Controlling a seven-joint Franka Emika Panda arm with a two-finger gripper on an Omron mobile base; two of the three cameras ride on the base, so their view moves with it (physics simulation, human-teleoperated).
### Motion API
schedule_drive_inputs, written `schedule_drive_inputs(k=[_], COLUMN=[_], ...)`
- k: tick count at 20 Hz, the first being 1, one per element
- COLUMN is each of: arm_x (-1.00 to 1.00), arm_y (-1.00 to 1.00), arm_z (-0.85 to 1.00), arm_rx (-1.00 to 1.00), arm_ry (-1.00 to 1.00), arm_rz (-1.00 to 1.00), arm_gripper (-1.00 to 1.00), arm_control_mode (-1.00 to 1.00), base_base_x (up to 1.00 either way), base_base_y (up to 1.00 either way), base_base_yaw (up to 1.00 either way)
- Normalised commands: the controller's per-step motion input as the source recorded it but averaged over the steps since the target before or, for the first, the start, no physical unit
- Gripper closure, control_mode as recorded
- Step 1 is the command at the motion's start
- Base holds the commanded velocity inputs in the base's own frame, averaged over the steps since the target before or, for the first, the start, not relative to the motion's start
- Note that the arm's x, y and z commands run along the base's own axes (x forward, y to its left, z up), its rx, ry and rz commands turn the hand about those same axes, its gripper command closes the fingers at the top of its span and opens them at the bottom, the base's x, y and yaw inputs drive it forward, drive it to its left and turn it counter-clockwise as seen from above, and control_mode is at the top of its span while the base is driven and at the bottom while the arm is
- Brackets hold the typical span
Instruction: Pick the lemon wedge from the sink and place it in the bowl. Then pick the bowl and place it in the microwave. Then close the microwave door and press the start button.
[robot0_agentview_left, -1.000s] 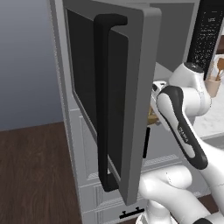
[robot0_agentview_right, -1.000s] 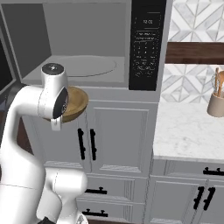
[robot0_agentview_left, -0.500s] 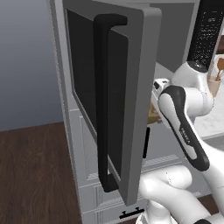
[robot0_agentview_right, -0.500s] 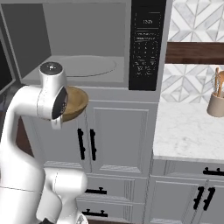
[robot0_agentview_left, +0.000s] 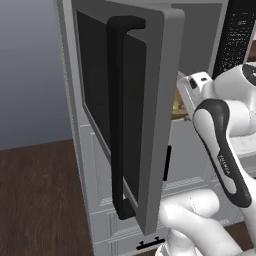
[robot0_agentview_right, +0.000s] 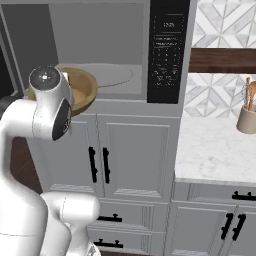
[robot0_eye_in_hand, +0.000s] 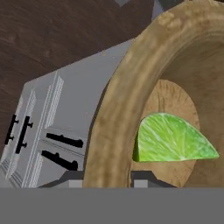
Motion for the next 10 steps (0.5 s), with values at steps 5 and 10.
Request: schedule_drive_inputs(k=[5,10], arm_x=[0.77,1.00], arm_y=[0.00,0.00], arm_z=[0.66,0.31], arm_rx=[0.00,0.00], arm_ry=[-0.21,-0.04], arm_rz=[0.00,0.00], arm_gripper=[1.00,1.00], arm_control_mode=[-1.00,-1.00], base_base_x=[0.00,0.00], base_base_y=[0.00,0.00], base_base_yaw=[0.00,0.00])
